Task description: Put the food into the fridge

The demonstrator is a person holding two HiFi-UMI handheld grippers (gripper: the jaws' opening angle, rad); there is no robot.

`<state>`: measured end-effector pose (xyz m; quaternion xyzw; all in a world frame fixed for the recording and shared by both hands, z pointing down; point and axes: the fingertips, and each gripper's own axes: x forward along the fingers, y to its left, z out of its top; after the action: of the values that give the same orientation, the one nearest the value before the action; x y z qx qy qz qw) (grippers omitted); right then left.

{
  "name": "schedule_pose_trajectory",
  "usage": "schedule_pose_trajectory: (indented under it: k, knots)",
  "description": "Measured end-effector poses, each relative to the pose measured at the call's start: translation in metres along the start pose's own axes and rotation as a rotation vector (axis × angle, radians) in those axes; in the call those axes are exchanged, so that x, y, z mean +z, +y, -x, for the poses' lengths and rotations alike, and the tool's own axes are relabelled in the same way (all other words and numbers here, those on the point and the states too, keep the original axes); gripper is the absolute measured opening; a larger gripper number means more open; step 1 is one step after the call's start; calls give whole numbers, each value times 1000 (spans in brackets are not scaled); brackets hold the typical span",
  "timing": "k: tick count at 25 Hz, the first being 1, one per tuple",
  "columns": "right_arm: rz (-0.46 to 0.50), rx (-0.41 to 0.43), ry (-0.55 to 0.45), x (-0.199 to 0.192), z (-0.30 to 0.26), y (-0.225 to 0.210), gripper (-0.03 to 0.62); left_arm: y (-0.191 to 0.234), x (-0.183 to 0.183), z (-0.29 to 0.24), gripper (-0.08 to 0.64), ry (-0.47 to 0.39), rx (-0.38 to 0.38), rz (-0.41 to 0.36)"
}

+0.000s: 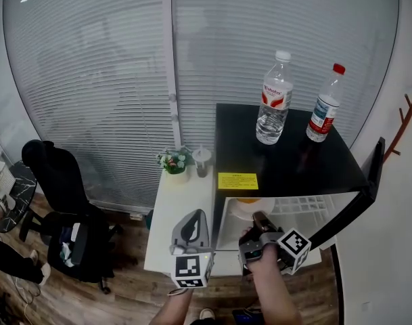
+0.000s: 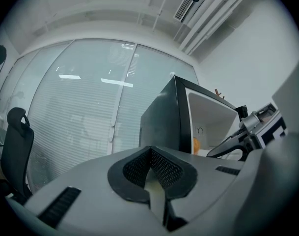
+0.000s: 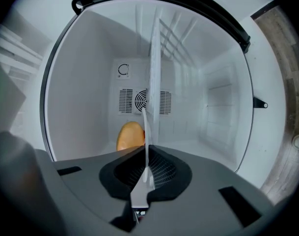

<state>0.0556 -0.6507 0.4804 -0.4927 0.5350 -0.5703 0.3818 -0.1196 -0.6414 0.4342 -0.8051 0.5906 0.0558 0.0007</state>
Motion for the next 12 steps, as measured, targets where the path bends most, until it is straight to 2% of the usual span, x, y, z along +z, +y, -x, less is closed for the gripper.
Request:
schedule_pose_trajectory:
  k: [12]
  knots:
    - [12, 34, -5, 1, 1, 4, 38, -2, 2, 0, 26, -2, -4, 4]
